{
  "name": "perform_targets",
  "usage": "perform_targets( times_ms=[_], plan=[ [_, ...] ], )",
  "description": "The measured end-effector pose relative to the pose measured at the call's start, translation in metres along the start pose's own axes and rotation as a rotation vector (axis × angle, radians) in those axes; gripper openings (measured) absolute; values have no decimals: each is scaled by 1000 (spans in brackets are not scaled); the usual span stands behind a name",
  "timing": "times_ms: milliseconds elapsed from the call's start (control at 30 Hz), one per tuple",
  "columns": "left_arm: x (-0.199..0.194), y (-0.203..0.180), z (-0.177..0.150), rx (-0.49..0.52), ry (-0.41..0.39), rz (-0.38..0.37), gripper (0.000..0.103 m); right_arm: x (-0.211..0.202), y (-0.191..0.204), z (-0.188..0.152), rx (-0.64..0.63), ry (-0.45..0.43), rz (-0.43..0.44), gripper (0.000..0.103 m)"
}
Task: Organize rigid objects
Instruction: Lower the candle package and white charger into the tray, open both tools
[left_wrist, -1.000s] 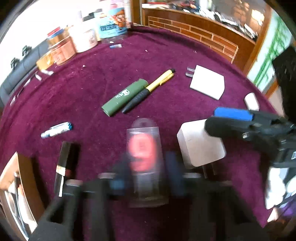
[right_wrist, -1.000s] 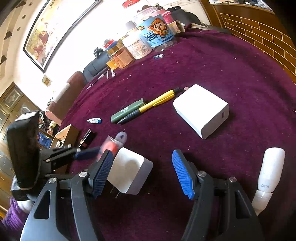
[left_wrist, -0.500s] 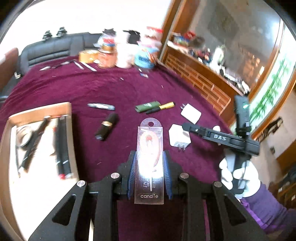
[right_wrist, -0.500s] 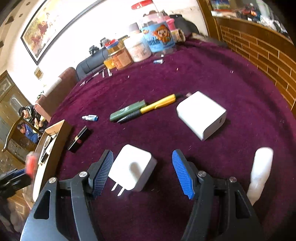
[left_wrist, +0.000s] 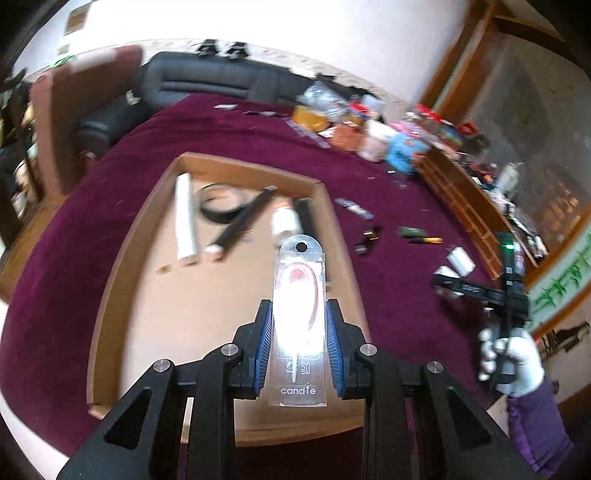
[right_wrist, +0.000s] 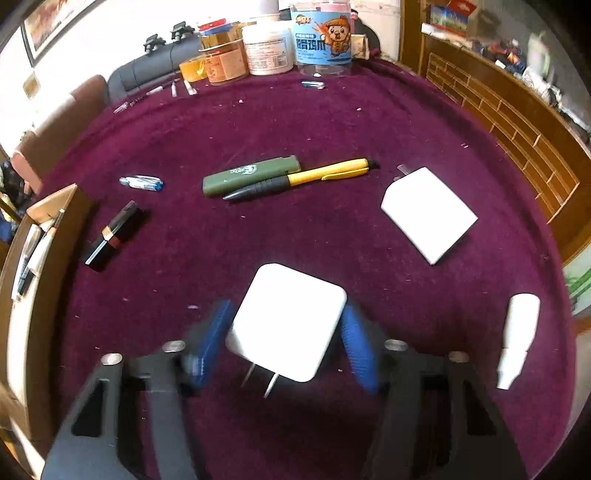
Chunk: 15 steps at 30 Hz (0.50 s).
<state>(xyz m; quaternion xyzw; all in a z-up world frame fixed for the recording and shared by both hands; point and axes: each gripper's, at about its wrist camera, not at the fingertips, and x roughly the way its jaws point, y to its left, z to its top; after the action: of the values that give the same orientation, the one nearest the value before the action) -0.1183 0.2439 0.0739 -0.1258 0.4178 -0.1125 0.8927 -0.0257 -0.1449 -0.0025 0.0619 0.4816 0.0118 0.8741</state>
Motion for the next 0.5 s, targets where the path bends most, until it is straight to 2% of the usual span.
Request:
perform_targets(
  times_ms=[267,367,500],
  plan=[
    [27,38,1,-35,72,146,23,-30,-6,0,80,-45,146,56],
    [36,51,8,-52,90,196,23,-48,8,2,51,-72,199,56],
    [50,67,15,-90,131,217,24,-64,39,5,-4,-77,289,56]
  ],
)
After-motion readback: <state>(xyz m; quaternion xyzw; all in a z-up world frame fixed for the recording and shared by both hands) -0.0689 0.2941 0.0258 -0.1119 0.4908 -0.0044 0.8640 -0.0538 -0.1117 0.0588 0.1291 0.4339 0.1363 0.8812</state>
